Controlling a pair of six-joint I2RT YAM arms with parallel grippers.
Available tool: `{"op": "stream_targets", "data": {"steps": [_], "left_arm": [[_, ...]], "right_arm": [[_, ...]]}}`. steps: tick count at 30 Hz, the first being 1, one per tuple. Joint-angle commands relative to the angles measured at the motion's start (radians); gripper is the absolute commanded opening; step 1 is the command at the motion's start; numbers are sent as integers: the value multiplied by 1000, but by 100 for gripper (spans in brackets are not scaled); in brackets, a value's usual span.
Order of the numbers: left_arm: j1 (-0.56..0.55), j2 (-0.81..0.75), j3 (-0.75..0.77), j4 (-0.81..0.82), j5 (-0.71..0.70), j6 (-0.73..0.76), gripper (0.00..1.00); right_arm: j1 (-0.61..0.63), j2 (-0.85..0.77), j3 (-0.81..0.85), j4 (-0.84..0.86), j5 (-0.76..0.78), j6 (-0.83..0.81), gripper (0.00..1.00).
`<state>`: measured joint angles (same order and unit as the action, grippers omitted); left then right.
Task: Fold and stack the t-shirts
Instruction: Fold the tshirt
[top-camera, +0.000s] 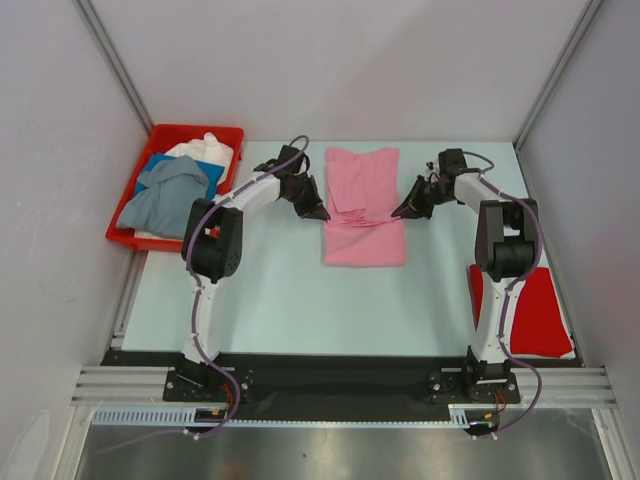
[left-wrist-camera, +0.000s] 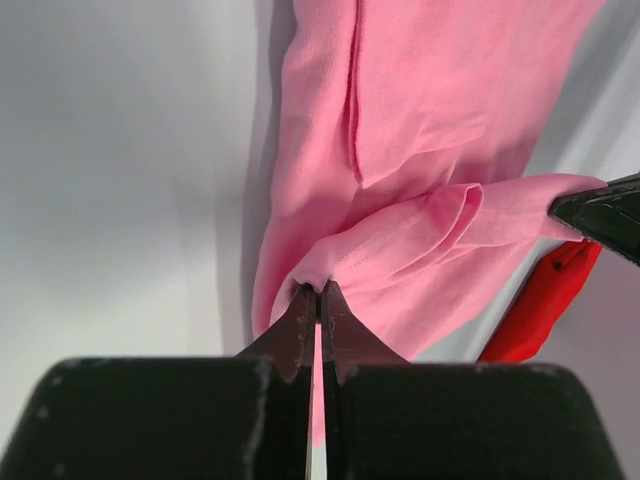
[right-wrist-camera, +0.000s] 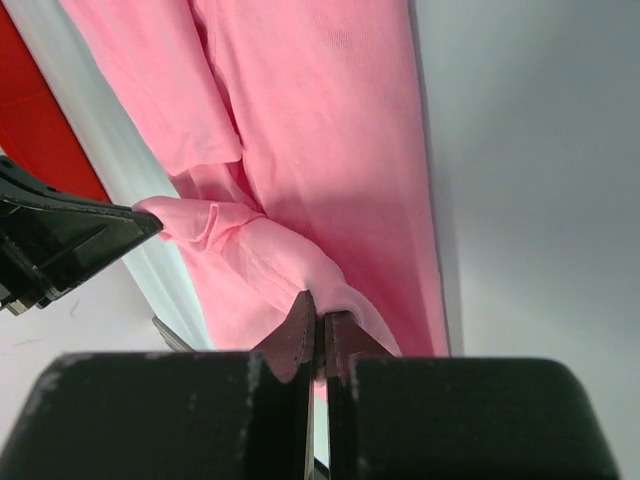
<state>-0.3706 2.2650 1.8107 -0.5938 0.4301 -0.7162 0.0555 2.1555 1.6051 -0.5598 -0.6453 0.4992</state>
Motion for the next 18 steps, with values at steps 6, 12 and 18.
{"op": "stream_targets", "data": {"steps": [6,12,18], "left_arm": [[25,7,75,9,10,-14,0],[29,39,114,9,24,-31,0],[30,71,136,3,22,-34,2]], "right_arm": [[-25,1,53,24,-16,12,0],[-31,33,76,32,-25,24,0],[-29,72,121,21,-24,32,0]]}}
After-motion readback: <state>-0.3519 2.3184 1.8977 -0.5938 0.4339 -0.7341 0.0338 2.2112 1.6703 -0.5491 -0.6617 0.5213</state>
